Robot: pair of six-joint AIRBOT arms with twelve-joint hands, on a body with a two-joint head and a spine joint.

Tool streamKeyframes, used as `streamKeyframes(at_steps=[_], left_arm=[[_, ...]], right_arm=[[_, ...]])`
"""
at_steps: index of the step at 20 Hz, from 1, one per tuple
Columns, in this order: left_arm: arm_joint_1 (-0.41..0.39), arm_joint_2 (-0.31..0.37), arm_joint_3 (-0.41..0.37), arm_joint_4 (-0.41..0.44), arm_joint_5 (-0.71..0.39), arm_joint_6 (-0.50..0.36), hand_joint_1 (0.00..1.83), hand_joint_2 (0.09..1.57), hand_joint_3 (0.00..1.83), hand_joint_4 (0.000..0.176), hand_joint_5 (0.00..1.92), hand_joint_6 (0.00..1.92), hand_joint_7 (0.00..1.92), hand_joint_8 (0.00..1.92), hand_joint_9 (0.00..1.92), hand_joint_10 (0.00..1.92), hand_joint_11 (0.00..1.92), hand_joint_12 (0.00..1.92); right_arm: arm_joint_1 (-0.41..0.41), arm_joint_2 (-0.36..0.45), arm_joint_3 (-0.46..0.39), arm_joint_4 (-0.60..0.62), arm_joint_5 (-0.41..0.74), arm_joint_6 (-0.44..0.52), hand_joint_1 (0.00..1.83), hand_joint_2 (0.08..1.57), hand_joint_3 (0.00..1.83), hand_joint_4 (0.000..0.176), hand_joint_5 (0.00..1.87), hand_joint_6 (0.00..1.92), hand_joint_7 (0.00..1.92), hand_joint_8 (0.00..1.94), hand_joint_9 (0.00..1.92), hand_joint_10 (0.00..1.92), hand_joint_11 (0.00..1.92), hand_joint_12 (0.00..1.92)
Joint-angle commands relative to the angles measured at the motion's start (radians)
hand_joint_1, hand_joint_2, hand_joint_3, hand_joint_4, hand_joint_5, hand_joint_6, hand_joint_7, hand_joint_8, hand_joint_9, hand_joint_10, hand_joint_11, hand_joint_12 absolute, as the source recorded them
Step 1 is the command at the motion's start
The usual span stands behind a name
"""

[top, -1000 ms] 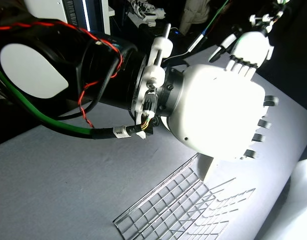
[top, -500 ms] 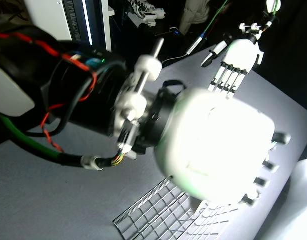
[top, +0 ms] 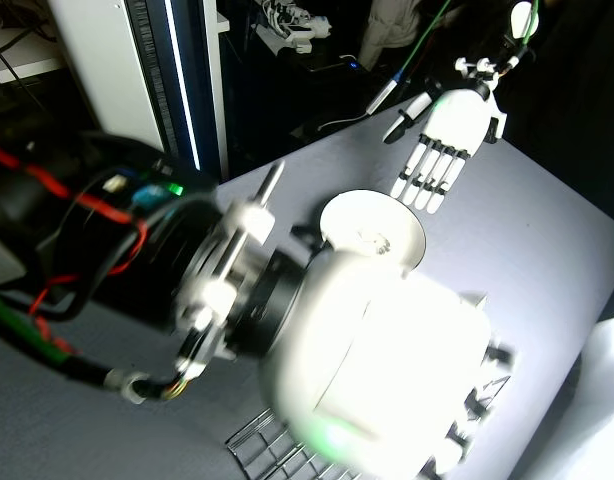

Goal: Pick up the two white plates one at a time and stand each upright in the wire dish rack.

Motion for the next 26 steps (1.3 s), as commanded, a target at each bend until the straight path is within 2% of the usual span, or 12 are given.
streamKeyframes(at_steps=[1, 5, 7, 11, 13, 17, 20, 26], left_arm=[[-0.001, -0.005, -0.002, -0.059, -0.017, 0.006, 0.0, 1.24, 0.0, 0.0, 0.0, 0.0, 0.0, 0.0, 0.0, 0.0, 0.0, 0.0], [0.024, -0.025, 0.003, -0.066, 0.0, 0.016, 0.0, 1.24, 0.0, 0.0, 0.0, 0.0, 0.0, 0.0, 0.0, 0.0, 0.0, 0.0], [0.031, -0.032, 0.008, -0.076, 0.009, 0.016, 0.0, 1.24, 0.0, 0.0, 0.02, 0.01, 0.0, 0.0, 0.0, 0.0, 0.0, 0.0], [0.031, -0.042, 0.009, -0.077, 0.028, 0.016, 0.0, 1.24, 0.0, 0.0, 0.02, 0.01, 0.0, 0.0, 0.0, 0.0, 0.0, 0.0], [0.031, -0.046, 0.008, -0.077, 0.035, 0.016, 0.0, 1.24, 0.0, 0.0, 0.0, 0.0, 0.0, 0.0, 0.0, 0.0, 0.0, 0.0], [0.034, -0.049, 0.01, -0.077, 0.039, 0.016, 0.0, 1.24, 0.0, 0.0, 0.0, 0.0, 0.0, 0.0, 0.0, 0.0, 0.0, 0.0], [0.044, -0.051, 0.014, -0.077, 0.044, 0.017, 0.0, 1.24, 0.0, 0.0, 0.01, 0.0, 0.0, 0.0, 0.0, 0.0, 0.0, 0.0], [0.046, -0.052, 0.021, -0.077, 0.049, 0.017, 0.0, 1.24, 0.0, 0.0, 0.01, 0.0, 0.0, 0.0, 0.0, 0.0, 0.0, 0.0]], right_arm=[[0.002, 0.009, 0.009, 0.02, 0.146, 0.013, 1.37, 1.12, 0.0, 0.0, 0.87, 1.15, 1.02, 0.86, 0.92, 1.13, 0.74, 1.08], [-0.056, 0.011, 0.021, 0.021, 0.177, 0.013, 1.37, 1.11, 0.0, 0.0, 0.9, 1.1, 1.05, 0.83, 0.93, 1.12, 0.75, 1.13], [-0.08, 0.012, 0.026, 0.021, 0.194, 0.013, 1.37, 1.12, 0.0, 0.0, 0.88, 1.12, 1.01, 0.88, 0.91, 1.16, 0.73, 1.16], [-0.134, 0.014, 0.036, 0.021, 0.215, 0.013, 1.37, 1.1, 0.0, 0.0, 0.92, 1.07, 1.04, 0.82, 0.94, 1.12, 0.75, 1.15], [-0.16, 0.014, 0.047, 0.021, 0.225, 0.013, 1.37, 1.12, 0.0, 0.0, 0.89, 1.13, 0.99, 0.9, 0.9, 1.19, 0.71, 1.18], [-0.207, 0.014, 0.068, 0.021, 0.244, 0.014, 1.37, 1.1, 0.0, 0.0, 0.92, 1.07, 1.05, 0.83, 0.92, 1.14, 0.74, 1.16], [-0.221, 0.013, 0.068, 0.02, 0.253, 0.014, 1.38, 1.09, 0.0, 0.0, 0.96, 1.02, 1.06, 0.8, 0.95, 1.1, 0.75, 1.13], [-0.222, 0.014, 0.068, 0.014, 0.263, 0.013, 1.37, 1.11, 0.0, 0.0, 0.88, 1.09, 1.02, 0.89, 0.93, 1.13, 0.73, 1.11]])
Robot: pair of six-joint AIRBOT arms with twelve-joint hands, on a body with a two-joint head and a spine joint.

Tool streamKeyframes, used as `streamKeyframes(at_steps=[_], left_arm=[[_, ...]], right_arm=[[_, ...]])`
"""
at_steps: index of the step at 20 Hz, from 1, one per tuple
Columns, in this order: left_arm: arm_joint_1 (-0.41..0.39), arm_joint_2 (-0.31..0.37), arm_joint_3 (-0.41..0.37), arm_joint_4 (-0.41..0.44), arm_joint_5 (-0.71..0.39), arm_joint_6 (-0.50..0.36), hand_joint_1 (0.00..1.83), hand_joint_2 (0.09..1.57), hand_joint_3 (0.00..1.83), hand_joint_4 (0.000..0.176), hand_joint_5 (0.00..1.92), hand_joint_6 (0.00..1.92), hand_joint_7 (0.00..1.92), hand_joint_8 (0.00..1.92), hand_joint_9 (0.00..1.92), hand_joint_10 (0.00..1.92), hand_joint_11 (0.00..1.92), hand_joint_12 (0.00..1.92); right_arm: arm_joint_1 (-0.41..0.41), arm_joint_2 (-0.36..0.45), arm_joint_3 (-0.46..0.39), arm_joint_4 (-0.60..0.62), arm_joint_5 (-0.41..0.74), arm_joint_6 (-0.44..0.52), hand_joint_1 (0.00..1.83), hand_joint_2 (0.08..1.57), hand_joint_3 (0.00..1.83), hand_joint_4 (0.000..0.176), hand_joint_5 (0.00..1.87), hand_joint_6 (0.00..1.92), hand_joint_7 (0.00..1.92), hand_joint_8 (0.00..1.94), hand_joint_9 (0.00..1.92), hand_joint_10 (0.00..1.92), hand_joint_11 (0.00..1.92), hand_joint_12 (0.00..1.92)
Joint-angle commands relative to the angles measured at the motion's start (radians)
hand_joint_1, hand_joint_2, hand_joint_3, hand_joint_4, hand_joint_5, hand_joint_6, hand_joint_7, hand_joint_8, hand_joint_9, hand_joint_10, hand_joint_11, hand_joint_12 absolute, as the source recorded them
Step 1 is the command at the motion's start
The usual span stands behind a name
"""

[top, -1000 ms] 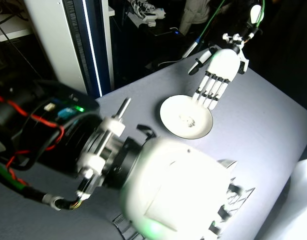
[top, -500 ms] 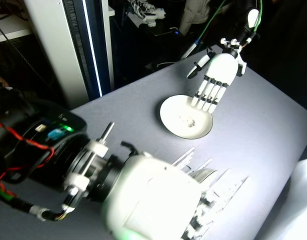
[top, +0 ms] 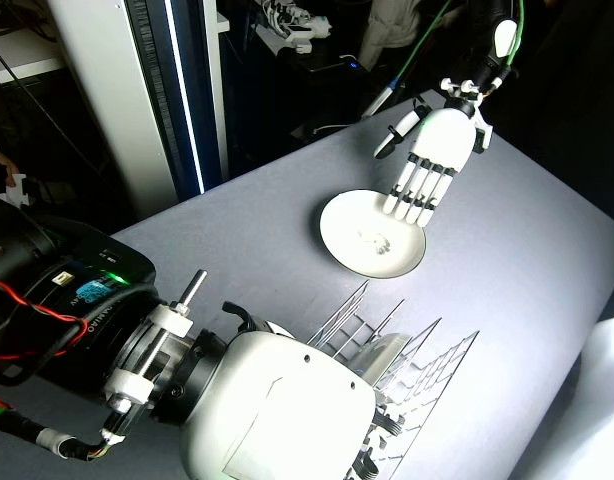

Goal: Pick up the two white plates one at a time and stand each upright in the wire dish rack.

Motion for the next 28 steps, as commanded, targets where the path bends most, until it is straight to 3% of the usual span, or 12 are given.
streamKeyframes(at_steps=[1, 5, 6, 8, 9, 10, 11, 13, 19, 21, 23, 28], left_arm=[[-0.003, -0.004, 0.007, -0.048, -0.027, -0.002, 0.0, 1.24, 0.0, 0.0, 0.01, 0.0, 0.0, 0.0, 0.0, 0.0, 0.0, 0.0], [-0.002, -0.005, 0.014, -0.048, -0.024, -0.002, 0.0, 1.25, 0.0, 0.0, 0.0, 0.0, 0.0, 0.0, 0.0, 0.0, 0.0, 0.0], [-0.002, -0.005, 0.014, -0.048, -0.024, -0.002, 0.0, 1.24, 0.0, 0.0, 0.03, 0.01, 0.0, 0.0, 0.0, 0.0, 0.0, 0.0], [-0.002, -0.005, 0.015, -0.048, -0.024, -0.002, 0.0, 1.24, 0.0, 0.0, 0.01, 0.0, 0.0, 0.0, 0.0, 0.0, 0.0, 0.0], [-0.002, -0.005, 0.015, -0.048, -0.024, -0.002, 0.0, 1.24, 0.0, 0.0, 0.01, 0.0, 0.0, 0.0, 0.0, 0.0, 0.0, 0.0], [-0.002, -0.005, 0.015, -0.048, -0.024, -0.002, 0.0, 1.24, 0.0, 0.0, 0.01, 0.0, 0.0, 0.0, 0.0, 0.0, 0.0, 0.0], [-0.002, -0.005, 0.015, -0.048, -0.023, -0.002, 0.0, 1.24, 0.0, 0.0, 0.02, 0.01, 0.0, 0.0, 0.0, 0.0, 0.0, 0.0], [-0.002, -0.005, 0.015, -0.048, -0.021, -0.002, 0.0, 1.24, 0.0, 0.0, 0.01, 0.0, 0.0, 0.0, 0.0, 0.0, 0.0, 0.0], [0.003, -0.005, 0.015, -0.047, -0.018, -0.002, 0.0, 1.24, 0.0, 0.0, 0.02, 0.01, 0.0, 0.0, 0.0, 0.0, 0.0, 0.0], [0.005, -0.005, 0.014, -0.047, -0.018, -0.002, 0.0, 1.24, 0.0, 0.0, 0.02, 0.0, 0.0, 0.0, 0.0, 0.0, 0.0, 0.0], [0.011, -0.006, 0.013, -0.047, -0.018, -0.002, 0.0, 1.24, 0.0, 0.0, 0.0, 0.0, 0.0, 0.0, 0.0, 0.0, 0.0, 0.0], [0.03, -0.009, 0.012, -0.047, -0.018, -0.002, 0.0, 1.25, 0.0, 0.0, 0.0, 0.0, 0.0, 0.0, 0.0, 0.0, 0.0, 0.0]], right_arm=[[0.006, 0.009, 0.005, 0.022, 0.132, 0.007, 1.38, 1.1, 0.0, 0.0, 0.9, 1.07, 1.04, 0.86, 0.95, 1.11, 0.75, 1.1], [0.005, 0.009, 0.005, 0.022, 0.132, 0.007, 1.36, 1.15, 0.01, 0.0, 0.82, 1.22, 0.91, 1.02, 0.85, 1.27, 0.64, 1.1], [0.005, 0.009, 0.005, 0.022, 0.132, 0.007, 1.21, 1.19, 0.0, 0.0, 0.78, 1.31, 0.88, 1.11, 0.79, 0.75, 0.57, 1.1], [0.005, 0.009, 0.005, 0.022, 0.132, 0.007, 1.18, 1.19, 0.0, 0.01, 0.8, 1.31, 0.89, 1.09, 0.88, 0.24, 0.5, 1.09], [0.005, 0.009, 0.005, 0.022, 0.132, 0.007, 1.14, 1.19, 0.0, 0.0, 0.82, 1.22, 0.84, 0.5, 0.86, 0.15, 0.45, 1.09], [0.005, 0.01, 0.004, 0.022, 0.132, 0.007, 1.13, 1.19, 0.0, 0.0, 0.82, 1.21, 0.9, 0.21, 0.88, 0.1, 0.45, 1.08], [0.006, 0.01, 0.003, 0.022, 0.133, 0.007, 1.19, 1.14, 0.0, 0.0, 0.71, 0.55, 0.89, 0.09, 0.85, 0.06, 0.41, 1.06], [0.007, 0.01, 0.0, 0.022, 0.135, 0.007, 1.21, 1.11, 0.0, 0.0, 0.74, 0.09, 0.84, 0.01, 0.8, 0.01, 0.37, 1.02], [0.054, 0.021, -0.045, 0.021, 0.137, 0.007, 1.09, 1.07, 0.0, 0.0, 0.39, 0.0, 0.47, 0.0, 0.44, 0.0, 0.02, 1.07], [0.09, 0.025, -0.072, 0.002, 0.133, 0.007, 1.02, 1.06, 0.0, 0.0, 0.19, 0.0, 0.18, 0.0, 0.16, 0.0, 0.0, 0.57], [0.127, 0.029, -0.11, -0.054, 0.134, 0.007, 0.99, 1.02, 0.0, 0.0, 0.09, 0.0, 0.05, 0.0, 0.04, 0.0, 0.0, 0.27], [0.164, 0.037, -0.201, -0.294, 0.195, 0.007, 0.93, 0.95, 0.0, 0.0, 0.0, 0.0, 0.0, 0.0, 0.0, 0.0, 0.0, 0.0]])
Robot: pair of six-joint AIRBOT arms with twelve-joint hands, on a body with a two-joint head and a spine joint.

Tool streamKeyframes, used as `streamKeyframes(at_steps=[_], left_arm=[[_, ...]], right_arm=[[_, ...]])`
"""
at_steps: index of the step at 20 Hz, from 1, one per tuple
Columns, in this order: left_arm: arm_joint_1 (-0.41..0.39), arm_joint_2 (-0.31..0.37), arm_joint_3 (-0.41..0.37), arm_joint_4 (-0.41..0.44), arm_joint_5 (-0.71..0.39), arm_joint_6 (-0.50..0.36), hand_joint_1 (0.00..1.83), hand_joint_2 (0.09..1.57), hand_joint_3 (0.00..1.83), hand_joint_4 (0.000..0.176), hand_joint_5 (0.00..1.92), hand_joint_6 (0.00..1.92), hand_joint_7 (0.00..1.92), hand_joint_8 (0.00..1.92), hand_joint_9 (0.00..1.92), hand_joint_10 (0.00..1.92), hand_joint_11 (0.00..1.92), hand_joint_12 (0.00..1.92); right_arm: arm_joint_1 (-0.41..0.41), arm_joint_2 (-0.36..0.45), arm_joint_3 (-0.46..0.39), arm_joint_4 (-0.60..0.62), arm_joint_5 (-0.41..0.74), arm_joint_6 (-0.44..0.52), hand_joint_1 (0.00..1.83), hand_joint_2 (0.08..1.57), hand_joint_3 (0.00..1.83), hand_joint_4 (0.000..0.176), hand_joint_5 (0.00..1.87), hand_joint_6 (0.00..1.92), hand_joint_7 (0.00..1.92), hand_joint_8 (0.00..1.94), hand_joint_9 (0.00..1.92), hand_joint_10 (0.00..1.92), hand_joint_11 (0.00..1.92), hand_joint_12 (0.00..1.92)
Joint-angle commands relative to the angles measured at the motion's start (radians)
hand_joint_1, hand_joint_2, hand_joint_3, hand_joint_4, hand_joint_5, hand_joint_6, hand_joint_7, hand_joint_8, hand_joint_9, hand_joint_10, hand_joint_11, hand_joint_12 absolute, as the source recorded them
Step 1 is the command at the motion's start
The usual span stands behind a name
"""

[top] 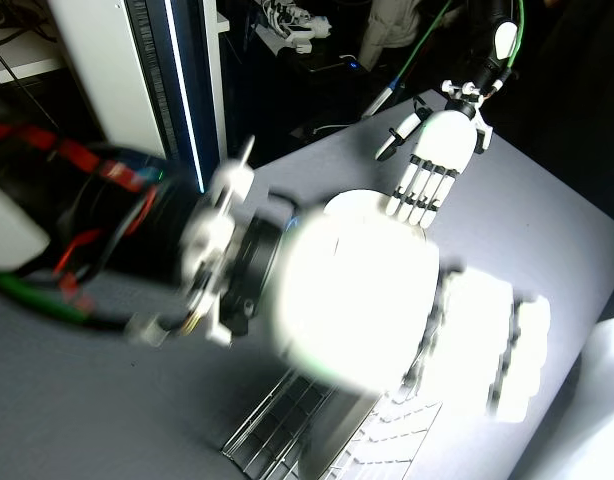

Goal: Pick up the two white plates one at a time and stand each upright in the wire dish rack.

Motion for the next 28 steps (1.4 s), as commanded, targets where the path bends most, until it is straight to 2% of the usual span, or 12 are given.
streamKeyframes(at_steps=[1, 3, 5, 7, 8, 10, 13, 14, 15, 18, 24, 28], left_arm=[[0.005, -0.003, 0.001, -0.027, -0.019, -0.005, 0.0, 1.25, 0.0, 0.0, 0.0, 0.0, 0.0, 0.0, 0.0, 0.0, 0.0, 0.0], [0.019, -0.005, 0.001, -0.027, -0.017, -0.005, 0.0, 1.24, 0.0, 0.0, 0.0, 0.0, 0.0, 0.0, 0.0, 0.0, 0.0, 0.0], [0.036, -0.007, 0.002, -0.027, -0.017, -0.007, 0.0, 1.25, 0.0, 0.0, 0.0, 0.0, 0.0, 0.0, 0.0, 0.0, 0.0, 0.0], [0.053, -0.01, 0.002, -0.026, -0.017, -0.01, 0.0, 1.25, 0.0, 0.0, 0.01, 0.0, 0.0, 0.0, 0.0, 0.0, 0.0, 0.0], [0.058, -0.011, 0.003, -0.026, -0.017, -0.012, 0.0, 1.25, 0.0, 0.0, 0.0, 0.0, 0.0, 0.0, 0.0, 0.0, 0.0, 0.0], [0.068, -0.013, 0.003, -0.026, -0.017, -0.014, 0.0, 1.25, 0.0, 0.0, 0.01, 0.0, 0.0, 0.0, 0.0, 0.0, 0.0, 0.0], [0.069, -0.014, 0.004, -0.026, -0.019, -0.015, 0.0, 1.25, 0.0, 0.0, 0.0, 0.0, 0.0, 0.0, 0.0, 0.0, 0.0, 0.0], [0.069, -0.015, 0.004, -0.026, -0.02, -0.015, 0.0, 1.25, 0.0, 0.0, 0.0, 0.0, 0.0, 0.0, 0.0, 0.0, 0.0, 0.0], [0.069, -0.016, 0.006, -0.026, -0.02, -0.015, 0.0, 1.25, 0.0, 0.0, 0.0, 0.0, 0.0, 0.0, 0.0, 0.0, 0.0, 0.0], [0.069, -0.019, 0.01, -0.026, -0.023, -0.019, 0.0, 1.25, 0.0, 0.0, 0.0, 0.0, 0.0, 0.0, 0.0, 0.0, 0.0, 0.0], [0.068, -0.019, 0.015, -0.026, -0.024, -0.019, 0.0, 1.24, 0.0, 0.0, 0.0, 0.0, 0.0, 0.0, 0.0, 0.0, 0.0, 0.0], [0.068, -0.019, 0.019, -0.026, -0.025, -0.019, 0.0, 1.24, 0.0, 0.0, 0.0, 0.0, 0.0, 0.0, 0.0, 0.0, 0.0, 0.0]], right_arm=[[0.017, 0.008, -0.008, -0.012, 0.13, 0.004, 0.93, 0.95, 0.0, 0.0, 0.0, 0.0, 0.0, 0.0, 0.0, 0.0, 0.0, 0.0], [0.016, 0.01, -0.045, -0.113, 0.144, 0.004, 0.91, 0.94, 0.0, 0.0, 0.0, 0.0, 0.0, 0.0, 0.0, 0.0, 0.0, 0.0], [0.008, 0.011, -0.071, -0.21, 0.171, -0.001, 1.07, 0.89, 0.0, 0.0, 0.0, 0.0, 0.0, 0.0, 0.0, 0.0, 0.0, 0.0], [-0.004, 0.012, -0.096, -0.264, 0.173, -0.003, 1.08, 0.9, 0.0, 0.0, 0.0, 0.0, 0.0, 0.0, 0.0, 0.0, 0.0, 0.0], [-0.009, 0.012, -0.102, -0.287, 0.177, -0.005, 1.16, 0.87, 0.0, 0.0, 0.0, 0.0, 0.0, 0.0, 0.0, 0.0, 0.0, 0.0], [-0.03, 0.012, -0.116, -0.388, 0.202, -0.005, 1.2, 0.9, 0.0, 0.0, 0.0, 0.0, 0.0, 0.0, 0.0, 0.0, 0.05, 0.03], [-0.053, 0.012, -0.13, -0.468, 0.202, -0.005, 1.34, 0.96, 0.02, 0.0, 0.0, 0.0, 0.0, 0.0, 0.0, 0.0, 0.05, 0.04], [-0.062, 0.011, -0.132, -0.498, 0.2, -0.005, 1.37, 0.98, 0.0, 0.0, 0.0, 0.0, 0.0, 0.0, 0.0, 0.0, 0.01, 0.19], [-0.07, 0.011, -0.135, -0.524, 0.191, -0.005, 1.39, 1.0, 0.0, 0.0, 0.0, 0.0, 0.0, 0.0, 0.0, 0.0, 0.0, 0.22], [-0.102, -0.008, -0.14, -0.536, 0.156, -0.005, 1.51, 1.04, 0.01, 0.0, 0.0, 0.0, 0.0, 0.0, 0.0, 0.0, 0.0, 0.18], [-0.126, -0.082, -0.14, -0.536, 0.072, -0.008, 1.53, 1.08, 0.01, 0.0, 0.0, 0.0, 0.0, 0.0, 0.0, 0.0, 0.0, 0.07], [-0.143, -0.144, -0.137, -0.536, 0.017, -0.008, 1.53, 1.1, 0.01, 0.0, 0.0, 0.0, 0.0, 0.0, 0.0, 0.0, 0.0, 0.15]])
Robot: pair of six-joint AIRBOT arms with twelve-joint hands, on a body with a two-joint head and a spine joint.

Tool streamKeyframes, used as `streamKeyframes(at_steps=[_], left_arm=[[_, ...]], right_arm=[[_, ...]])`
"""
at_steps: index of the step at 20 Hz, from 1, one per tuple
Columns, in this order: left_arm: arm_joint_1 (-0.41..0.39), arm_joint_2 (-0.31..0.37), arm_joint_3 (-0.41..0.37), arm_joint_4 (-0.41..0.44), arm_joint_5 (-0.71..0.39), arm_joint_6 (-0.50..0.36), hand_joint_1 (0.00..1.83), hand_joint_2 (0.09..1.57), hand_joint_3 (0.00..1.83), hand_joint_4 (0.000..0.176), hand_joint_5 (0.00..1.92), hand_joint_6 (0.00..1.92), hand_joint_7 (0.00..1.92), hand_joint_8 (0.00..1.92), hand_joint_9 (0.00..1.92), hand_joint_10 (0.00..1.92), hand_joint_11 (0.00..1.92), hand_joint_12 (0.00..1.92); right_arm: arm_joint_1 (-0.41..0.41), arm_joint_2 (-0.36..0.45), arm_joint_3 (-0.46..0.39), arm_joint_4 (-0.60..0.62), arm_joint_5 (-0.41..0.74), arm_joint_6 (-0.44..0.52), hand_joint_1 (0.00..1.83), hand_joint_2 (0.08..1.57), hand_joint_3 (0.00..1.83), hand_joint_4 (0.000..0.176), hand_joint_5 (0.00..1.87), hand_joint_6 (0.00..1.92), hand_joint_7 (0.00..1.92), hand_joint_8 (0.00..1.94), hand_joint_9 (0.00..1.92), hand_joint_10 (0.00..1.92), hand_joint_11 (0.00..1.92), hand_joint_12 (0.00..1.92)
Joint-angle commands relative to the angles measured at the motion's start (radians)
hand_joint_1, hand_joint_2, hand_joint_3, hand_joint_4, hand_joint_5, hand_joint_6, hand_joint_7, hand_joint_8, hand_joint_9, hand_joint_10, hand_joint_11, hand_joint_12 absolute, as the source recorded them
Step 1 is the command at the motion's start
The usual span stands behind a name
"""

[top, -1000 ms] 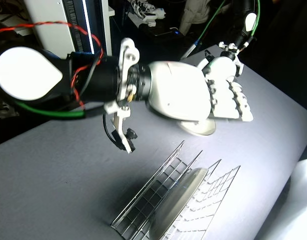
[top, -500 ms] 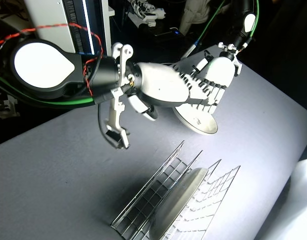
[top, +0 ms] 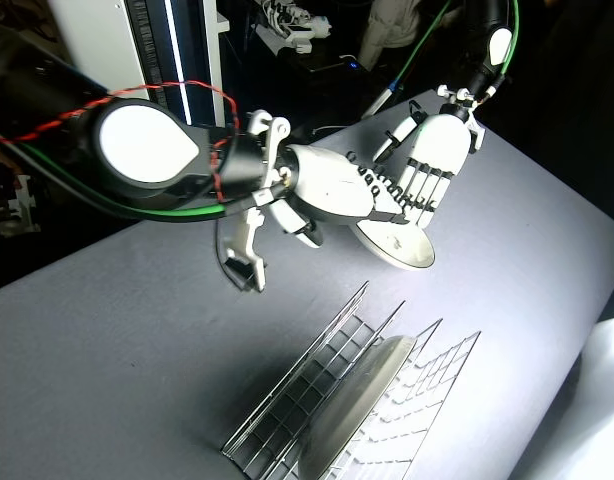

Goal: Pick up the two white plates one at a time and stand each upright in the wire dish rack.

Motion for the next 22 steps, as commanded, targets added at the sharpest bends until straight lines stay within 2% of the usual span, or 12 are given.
streamKeyframes(at_steps=[1, 5, 6, 10, 14, 17, 19, 22], left_arm=[[0.007, -0.007, 0.005, -0.004, -0.019, -0.012, 0.0, 1.24, 0.0, 0.0, 0.0, 0.0, 0.0, 0.0, 0.0, 0.0, 0.0, 0.0], [0.006, -0.007, 0.006, -0.005, -0.021, -0.012, 0.0, 1.24, 0.0, 0.0, 0.05, 0.02, 0.02, 0.01, 0.0, 0.0, 0.0, 0.0], [0.003, -0.007, 0.006, -0.005, -0.021, -0.012, 0.0, 1.25, 0.0, 0.0, 0.01, 0.0, 0.0, 0.0, 0.0, 0.0, 0.0, 0.0], [-0.003, -0.007, 0.006, -0.005, -0.021, -0.012, 0.0, 1.25, 0.0, 0.0, 0.05, 0.02, 0.02, 0.01, 0.0, 0.0, 0.0, 0.0], [-0.007, -0.008, 0.006, -0.005, -0.022, -0.012, 0.0, 1.24, 0.0, 0.0, 0.0, 0.0, 0.0, 0.0, 0.0, 0.0, 0.0, 0.0], [-0.008, -0.008, 0.006, -0.005, -0.023, -0.012, 0.0, 1.24, 0.0, 0.0, 0.0, 0.0, 0.0, 0.0, 0.0, 0.0, 0.0, 0.0], [-0.01, -0.008, 0.006, -0.004, -0.023, -0.012, 0.0, 1.25, 0.0, 0.0, 0.03, 0.01, 0.0, 0.0, 0.0, 0.0, 0.0, 0.0], [-0.013, -0.008, 0.009, -0.004, -0.023, -0.012, 0.0, 1.25, 0.0, 0.0, 0.01, 0.0, 0.0, 0.0, 0.0, 0.0, 0.0, 0.0]], right_arm=[[0.002, -0.003, -0.002, 0.031, 0.047, -0.004, 1.53, 1.11, 0.01, 0.0, 0.0, 0.0, 0.0, 0.0, 0.0, 0.0, 0.0, 0.1], [-0.031, -0.054, 0.016, 0.031, 0.013, -0.007, 1.52, 1.12, 0.0, 0.0, 0.0, 0.0, 0.0, 0.0, 0.0, 0.0, 0.0, 0.08], [-0.037, -0.066, 0.027, 0.031, 0.01, -0.008, 1.52, 1.12, 0.0, 0.0, 0.0, 0.0, 0.0, 0.0, 0.0, 0.0, 0.0, 0.17], [-0.04, -0.119, 0.092, 0.031, 0.007, -0.009, 1.52, 1.1, 0.0, 0.0, 0.0, 0.0, 0.0, 0.0, 0.0, 0.0, 0.0, 0.14], [-0.037, -0.192, 0.167, 0.032, 0.011, -0.009, 1.53, 1.09, 0.0, 0.0, 0.0, 0.0, 0.0, 0.0, 0.0, 0.0, 0.0, 0.1], [-0.037, -0.215, 0.183, 0.032, 0.011, -0.009, 1.49, 1.09, 0.0, 0.0, 0.0, 0.0, 0.0, 0.0, 0.0, 0.0, 0.0, 0.12], [-0.037, -0.231, 0.19, 0.032, 0.01, -0.009, 1.5, 1.1, 0.0, 0.0, 0.0, 0.0, 0.0, 0.0, 0.0, 0.0, 0.0, 0.31], [-0.038, -0.249, 0.199, 0.032, 0.006, -0.009, 1.51, 1.1, 0.0, 0.0, 0.0, 0.0, 0.0, 0.0, 0.0, 0.0, 0.0, 0.45]])
